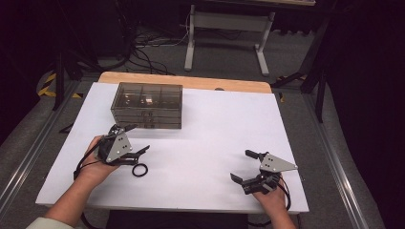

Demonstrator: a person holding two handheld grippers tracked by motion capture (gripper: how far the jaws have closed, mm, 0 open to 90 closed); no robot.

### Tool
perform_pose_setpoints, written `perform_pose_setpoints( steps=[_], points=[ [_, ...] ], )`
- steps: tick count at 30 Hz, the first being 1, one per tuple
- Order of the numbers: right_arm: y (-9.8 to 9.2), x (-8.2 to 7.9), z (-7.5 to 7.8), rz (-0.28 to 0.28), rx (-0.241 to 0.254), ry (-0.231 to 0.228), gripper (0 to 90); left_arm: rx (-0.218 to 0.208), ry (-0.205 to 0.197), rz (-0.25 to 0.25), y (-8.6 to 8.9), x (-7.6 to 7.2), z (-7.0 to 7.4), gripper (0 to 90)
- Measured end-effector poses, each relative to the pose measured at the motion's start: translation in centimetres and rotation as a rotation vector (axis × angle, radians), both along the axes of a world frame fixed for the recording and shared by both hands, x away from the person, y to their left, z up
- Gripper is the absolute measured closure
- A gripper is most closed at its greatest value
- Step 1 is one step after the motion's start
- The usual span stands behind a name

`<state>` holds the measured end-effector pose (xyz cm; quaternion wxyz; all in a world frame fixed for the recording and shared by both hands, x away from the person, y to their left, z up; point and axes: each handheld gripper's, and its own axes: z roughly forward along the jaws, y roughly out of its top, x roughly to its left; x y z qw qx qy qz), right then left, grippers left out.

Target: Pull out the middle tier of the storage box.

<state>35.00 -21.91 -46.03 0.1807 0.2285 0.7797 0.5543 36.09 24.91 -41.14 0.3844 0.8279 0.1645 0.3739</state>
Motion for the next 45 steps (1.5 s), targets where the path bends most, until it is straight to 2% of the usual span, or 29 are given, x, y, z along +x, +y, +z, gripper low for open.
perform_pose_setpoints(
  steps=[3, 7, 8, 14, 18, 21, 24, 25, 26, 28, 33, 37, 45],
  points=[
    [0.0, 0.0, 0.0, 0.0, -0.001, -0.001, 0.0, 0.02, -0.022, 0.008, -0.2, -0.1, 0.0, 23.9],
    [0.0, 0.0, 0.0, 0.0, 0.0, 0.001, 0.0, 0.101, -0.087, 0.039, -0.8, -0.2, -0.1, 26.3],
    [0.0, 0.0, 0.0, 0.0, 0.0, 0.001, 0.0, 0.101, -0.087, 0.039, -0.8, -0.2, -0.1, 26.9],
    [0.0, 0.0, 0.0, 0.001, -0.001, 0.001, 0.0, 0.162, -0.134, 0.054, -1.4, -0.1, -0.1, 27.4],
    [0.0, 0.0, 0.0, 0.002, -0.002, 0.0, 0.0, 0.186, -0.148, 0.071, -1.7, -0.1, -0.2, 28.1],
    [0.0, 0.0, 0.0, 0.002, -0.002, 0.0, 0.0, 0.245, -0.176, 0.076, -1.9, -0.1, -0.2, 28.5],
    [0.1, 0.0, 0.0, 0.002, -0.002, 0.0, 0.0, 0.277, -0.2, 0.102, -2.3, -0.2, -0.4, 28.6],
    [0.1, 0.0, 0.0, 0.002, -0.002, 0.002, 0.0, 0.307, -0.215, 0.109, -2.5, -0.2, -0.5, 28.7],
    [0.1, 0.0, 0.0, 0.002, -0.002, 0.002, 0.0, 0.307, -0.215, 0.109, -2.5, -0.2, -0.5, 28.8],
    [0.1, 0.0, 0.0, 0.002, -0.002, 0.002, 0.0, 0.338, -0.237, 0.123, -2.8, -0.1, -0.5, 28.9],
    [0.1, 0.0, -0.1, 0.002, -0.003, 0.002, 0.0, 0.377, -0.269, 0.164, -3.3, -0.1, -0.9, 32.5],
    [0.1, 0.0, -0.1, 0.003, -0.004, 0.002, 0.0, 0.416, -0.294, 0.179, -3.6, -0.1, -1.3, 33.4],
    [0.1, 0.0, -0.1, 0.003, -0.005, 0.003, 0.0, 0.454, -0.335, 0.216, -4.0, 0.1, -1.9, 35.1]
  ],
)
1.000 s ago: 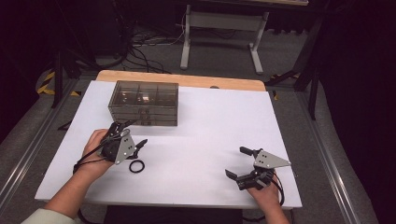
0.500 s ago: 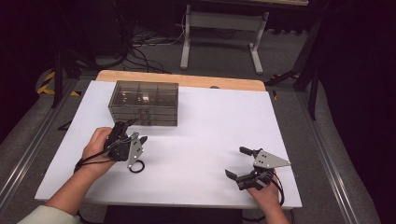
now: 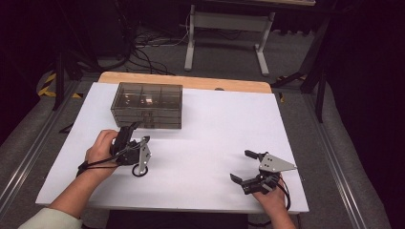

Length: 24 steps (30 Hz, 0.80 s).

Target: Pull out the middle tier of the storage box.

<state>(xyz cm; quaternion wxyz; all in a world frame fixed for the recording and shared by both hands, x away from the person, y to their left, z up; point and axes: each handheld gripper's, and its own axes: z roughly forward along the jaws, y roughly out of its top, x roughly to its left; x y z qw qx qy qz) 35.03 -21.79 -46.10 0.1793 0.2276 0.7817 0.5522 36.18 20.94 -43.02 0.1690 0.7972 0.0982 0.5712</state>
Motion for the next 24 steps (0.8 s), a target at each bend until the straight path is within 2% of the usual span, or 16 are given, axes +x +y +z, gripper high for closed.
perform_pose_setpoints(
  steps=[3, 14, 19, 24],
  points=[
    [0.0, 0.0, 0.0, 0.0, -0.001, 0.0, 0.0, 0.009, -0.005, 0.011, -0.1, 0.1, -0.2, 35.2],
    [0.0, 0.0, 0.0, 0.001, -0.002, 0.0, 0.0, 0.111, -0.064, 0.04, -0.4, 0.6, -1.2, 39.2],
    [0.0, 0.0, 0.0, 0.001, -0.002, 0.0, 0.0, 0.136, -0.082, 0.055, -0.5, 0.9, -1.6, 40.1],
    [0.0, 0.0, 0.0, 0.001, -0.003, 0.0, 0.0, 0.135, -0.09, 0.078, -0.5, 1.3, -1.9, 42.2]
  ],
)
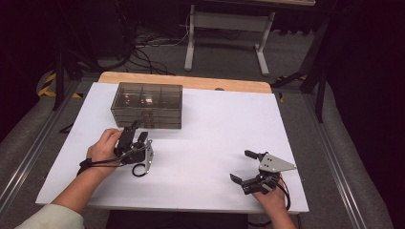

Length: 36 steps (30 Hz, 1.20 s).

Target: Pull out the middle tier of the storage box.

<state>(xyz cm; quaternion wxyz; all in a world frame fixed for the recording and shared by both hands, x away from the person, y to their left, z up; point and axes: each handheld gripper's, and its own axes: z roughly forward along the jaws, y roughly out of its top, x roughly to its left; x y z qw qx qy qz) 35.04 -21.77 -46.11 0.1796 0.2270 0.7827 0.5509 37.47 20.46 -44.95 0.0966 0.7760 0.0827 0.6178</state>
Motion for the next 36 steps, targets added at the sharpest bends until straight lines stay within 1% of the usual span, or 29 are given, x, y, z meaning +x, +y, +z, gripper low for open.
perform_pose_setpoints(
  steps=[1, 2, 4, 6, 8, 10, 12, 13, 15, 17, 18, 20, 22, 26, 33, 35, 36],
  points=[
    [0.0, 0.0, 0.0, 0.0, 0.0, 0.0, 0.0, 0.005, -0.002, 0.006, 0.0, 0.1, 0.0, 42.8],
    [0.0, 0.0, 0.0, 0.0, 0.0, 0.0, 0.0, 0.001, -0.009, 0.011, 0.0, 0.2, -0.1, 43.6],
    [0.0, 0.0, 0.0, -0.001, -0.001, 0.001, 0.0, 0.006, -0.03, 0.028, -0.1, 0.4, -0.4, 45.1],
    [0.0, 0.0, 0.0, -0.005, -0.003, 0.004, 0.0, 0.014, -0.038, 0.041, -0.2, 0.6, -0.7, 45.6],
    [0.0, 0.0, 0.0, -0.004, -0.003, 0.002, 0.0, 0.032, -0.049, 0.056, -0.4, 0.8, -0.9, 46.6],
    [0.0, 0.0, 0.0, -0.006, -0.002, 0.003, 0.0, 0.045, -0.06, 0.06, -0.5, 1.0, -1.1, 47.3],
    [0.0, 0.0, 0.0, -0.006, -0.004, 0.0, 0.0, 0.048, -0.06, 0.066, -0.5, 1.2, -1.1, 48.4],
    [0.0, 0.0, 0.0, -0.007, -0.004, 0.001, 0.0, 0.041, -0.062, 0.068, -0.6, 1.3, -1.2, 48.7],
    [0.0, 0.0, 0.0, -0.007, -0.004, 0.0, 0.0, 0.05, -0.057, 0.073, -0.6, 1.4, -1.2, 49.1],
    [0.0, 0.0, 0.0, -0.007, -0.005, 0.0, 0.0, 0.041, -0.058, 0.079, -0.5, 1.5, -1.4, 49.4],
    [0.0, 0.0, 0.0, -0.007, -0.004, 0.001, 0.0, 0.05, -0.057, 0.081, -0.5, 1.6, -1.4, 49.4],
    [0.0, 0.0, 0.0, -0.006, -0.005, 0.0, 0.0, 0.043, -0.053, 0.08, -0.5, 1.7, -1.5, 49.5],
    [0.0, 0.0, 0.0, -0.007, -0.005, 0.0, 0.0, 0.047, -0.051, 0.084, -0.5, 1.8, -1.5, 49.5],
    [0.0, 0.0, 0.0, -0.007, -0.006, -0.001, 0.0, 0.021, -0.04, 0.089, -0.5, 2.2, -1.7, 49.8],
    [0.0, 0.0, 0.0, -0.006, -0.006, -0.002, 0.0, 0.016, -0.042, 0.089, -0.4, 2.8, -2.3, 52.4],
    [0.0, 0.0, 0.0, -0.005, -0.006, -0.002, 0.0, 0.009, -0.043, 0.09, -0.4, 3.0, -2.4, 52.8],
    [0.0, 0.0, 0.0, -0.005, -0.006, -0.002, 0.0, 0.022, -0.04, 0.088, -0.4, 3.1, -2.4, 53.0]
  ],
)
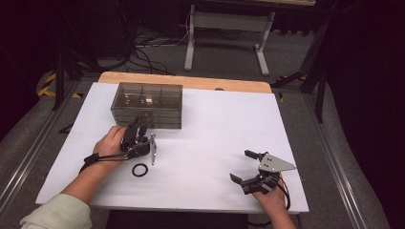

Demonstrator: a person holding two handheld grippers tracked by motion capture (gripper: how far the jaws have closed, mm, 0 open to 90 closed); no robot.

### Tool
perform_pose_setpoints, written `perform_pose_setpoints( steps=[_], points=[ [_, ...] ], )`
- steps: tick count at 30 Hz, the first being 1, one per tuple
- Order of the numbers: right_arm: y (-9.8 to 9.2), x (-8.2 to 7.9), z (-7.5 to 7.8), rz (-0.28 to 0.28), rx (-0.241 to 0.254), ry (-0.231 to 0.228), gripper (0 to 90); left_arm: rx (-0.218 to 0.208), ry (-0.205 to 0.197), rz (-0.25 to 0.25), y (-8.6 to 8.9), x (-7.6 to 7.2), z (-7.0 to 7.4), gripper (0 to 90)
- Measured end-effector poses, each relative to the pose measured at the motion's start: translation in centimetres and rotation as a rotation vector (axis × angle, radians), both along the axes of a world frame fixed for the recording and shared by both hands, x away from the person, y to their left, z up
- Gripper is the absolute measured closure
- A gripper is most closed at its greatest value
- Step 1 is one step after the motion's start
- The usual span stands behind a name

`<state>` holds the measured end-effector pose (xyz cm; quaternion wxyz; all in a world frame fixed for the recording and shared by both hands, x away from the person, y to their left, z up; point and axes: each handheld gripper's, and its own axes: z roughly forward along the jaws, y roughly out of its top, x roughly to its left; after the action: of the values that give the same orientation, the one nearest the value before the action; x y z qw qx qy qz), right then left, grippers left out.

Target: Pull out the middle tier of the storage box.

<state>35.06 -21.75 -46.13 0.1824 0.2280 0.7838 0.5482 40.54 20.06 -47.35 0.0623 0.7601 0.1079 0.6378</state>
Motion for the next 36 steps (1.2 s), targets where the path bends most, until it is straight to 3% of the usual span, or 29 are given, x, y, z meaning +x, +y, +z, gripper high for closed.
perform_pose_setpoints(
  steps=[11, 36],
  points=[
    [0.0, 0.0, 0.0, -0.001, 0.002, 0.003, 0.0, 0.022, 0.016, -0.001, -0.1, 0.8, -1.0, 55.5],
    [0.0, 0.0, 0.0, 0.005, -0.002, 0.007, 0.0, 0.058, -0.011, 0.0, -0.1, 1.6, -1.7, 68.1]
  ],
)
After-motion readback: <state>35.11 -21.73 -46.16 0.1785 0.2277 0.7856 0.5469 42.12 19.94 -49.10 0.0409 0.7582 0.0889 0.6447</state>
